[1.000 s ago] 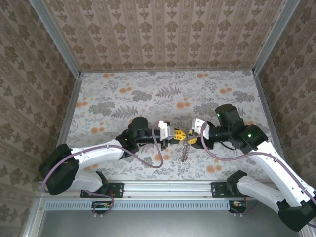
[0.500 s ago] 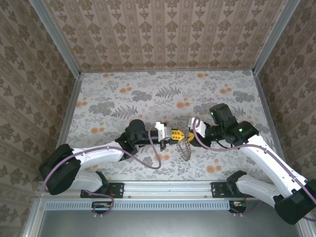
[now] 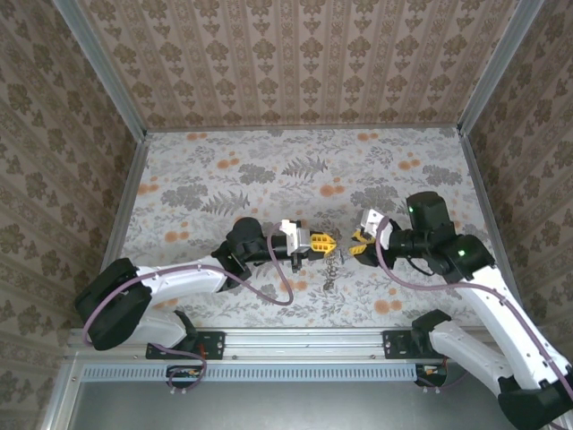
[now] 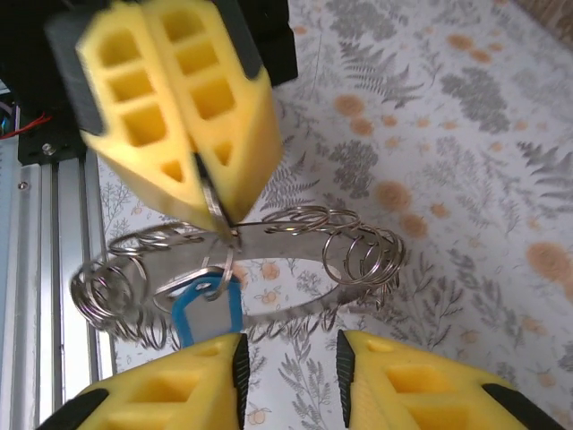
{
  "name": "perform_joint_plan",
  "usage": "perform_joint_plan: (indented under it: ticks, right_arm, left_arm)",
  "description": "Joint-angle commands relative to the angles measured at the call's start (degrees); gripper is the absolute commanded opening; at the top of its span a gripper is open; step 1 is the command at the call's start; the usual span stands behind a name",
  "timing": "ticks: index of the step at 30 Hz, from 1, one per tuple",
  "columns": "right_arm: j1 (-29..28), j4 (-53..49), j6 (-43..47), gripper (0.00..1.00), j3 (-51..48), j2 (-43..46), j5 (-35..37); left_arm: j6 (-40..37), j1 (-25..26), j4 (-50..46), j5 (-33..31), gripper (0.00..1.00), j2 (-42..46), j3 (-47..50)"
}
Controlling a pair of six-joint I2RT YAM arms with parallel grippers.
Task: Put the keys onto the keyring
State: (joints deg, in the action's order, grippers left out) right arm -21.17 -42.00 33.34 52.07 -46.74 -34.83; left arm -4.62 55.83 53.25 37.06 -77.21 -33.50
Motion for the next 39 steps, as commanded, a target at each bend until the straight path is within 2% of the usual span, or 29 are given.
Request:
perform_joint_plan:
  ticks: [1, 10, 23, 26, 29, 31, 33, 37, 39]
  right_arm:
    - [0.3, -1.4, 0.4, 0.35, 1.6, 0.4, -3.2]
    - [0.2, -0.5, -1.7, 0.35, 4.2, -4.4, -11.0]
    - [-0.3, -1.6, -3.6, 0.31, 2.2, -6.9, -10.7]
    - [-0.4, -1.6, -3.7, 0.25, 1.9, -7.1, -10.6]
    - [-0.4, -2.2, -3.6, 0.14, 1.8, -7.3, -10.3]
    - [-0.4, -2.3, -3.7, 0.13, 1.6, -7.4, -10.0]
    - [-0.4, -2.5, -3.8, 0.13, 1.4, -7.4, -9.9]
    - [-0.4, -2.1, -5.1, 0.26, 0.5, -7.4, -10.4]
    - [-0.4, -2.1, -5.6, 0.24, 0.3, -7.6, -10.9]
  left_arm:
    - [1.3, -0.1, 4.1, 1.7, 0.0, -0.5, -0.2]
    - [1.5, -0.1, 4.4, 2.1, 0.0, -1.8, -1.3]
    - [1.6, -0.1, 4.4, 2.1, 0.0, -1.9, -1.7]
    - [1.6, -0.1, 4.4, 2.2, 0.0, -1.8, -1.8]
    - [1.6, -0.1, 4.4, 2.1, 0.0, -1.6, -1.9]
    - [1.6, -0.1, 4.4, 1.9, 0.0, -1.5, -1.9]
    - [1.5, -0.1, 4.5, 1.8, 0.0, -1.4, -1.8]
    - [1.5, -0.1, 5.3, 1.1, 0.0, -1.4, -1.5]
    - [1.4, -0.1, 5.8, 1.0, 0.0, -1.3, -1.4]
